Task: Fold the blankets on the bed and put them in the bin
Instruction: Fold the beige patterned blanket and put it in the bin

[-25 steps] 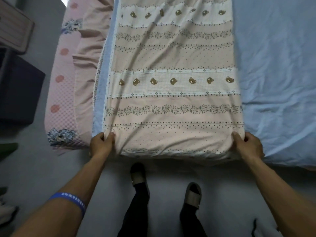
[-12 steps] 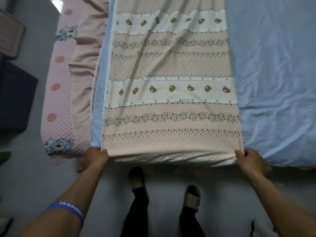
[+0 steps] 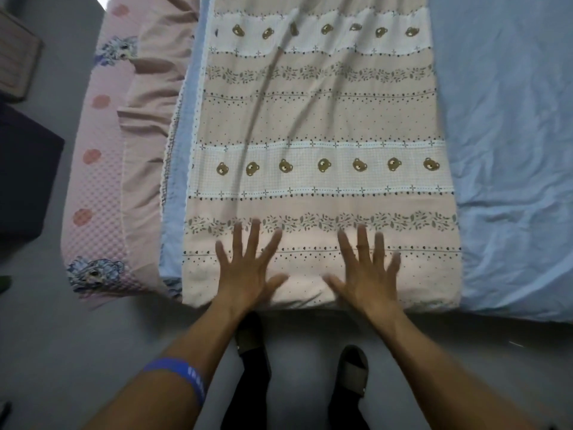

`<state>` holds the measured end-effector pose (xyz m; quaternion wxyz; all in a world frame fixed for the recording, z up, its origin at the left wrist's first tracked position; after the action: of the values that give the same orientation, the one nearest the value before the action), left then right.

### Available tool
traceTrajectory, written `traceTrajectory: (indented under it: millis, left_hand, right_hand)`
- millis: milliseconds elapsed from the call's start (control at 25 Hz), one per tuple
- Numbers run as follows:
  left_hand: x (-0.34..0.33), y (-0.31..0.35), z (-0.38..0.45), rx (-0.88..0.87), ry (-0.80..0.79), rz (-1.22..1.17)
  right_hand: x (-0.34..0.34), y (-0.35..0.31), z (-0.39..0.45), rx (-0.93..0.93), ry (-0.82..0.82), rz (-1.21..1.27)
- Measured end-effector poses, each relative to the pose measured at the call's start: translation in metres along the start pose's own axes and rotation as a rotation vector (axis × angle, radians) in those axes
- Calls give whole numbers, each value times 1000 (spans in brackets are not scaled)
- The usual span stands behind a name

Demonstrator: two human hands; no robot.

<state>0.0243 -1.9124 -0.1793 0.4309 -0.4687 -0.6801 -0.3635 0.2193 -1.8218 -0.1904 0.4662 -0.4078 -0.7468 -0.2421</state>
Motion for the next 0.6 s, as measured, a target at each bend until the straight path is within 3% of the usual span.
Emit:
traceTrajectory:
  millis: [160,320,360,440,480,600]
  left_hand:
    - [-43,0,-81,-90,-205,50]
    - [17,1,-15,-35,-56,-65]
    - [25,-2,-1,5,-33,-87]
    - [12,-15,5,73,-97,-130]
    - [-4,-25,2,98,-210,-142]
    - [-1,-39,-11,77,-533,-153]
  right_hand:
    - [-62,28,-86,-50,-168,-128]
    - [27,-18,-18,51,142,-46]
    - [34,-25,-3,57,144,-12]
    - [16,-24,1,-4,41,24]
    - [-9,-15,-12,-25,-35,29]
    - [-78,5,-65,-40,-510,75]
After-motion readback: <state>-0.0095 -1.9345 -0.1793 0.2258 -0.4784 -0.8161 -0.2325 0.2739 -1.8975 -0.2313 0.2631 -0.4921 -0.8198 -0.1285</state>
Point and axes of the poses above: each hand's wrist, its own z-axis towards the middle knuckle, its own x-axis out of the back of the hand, y = z × x, the point moved 10 cm from there along z, towards the middle knuckle, and after that the axes turned 6 degrees about -z, right-handed, at the moved point
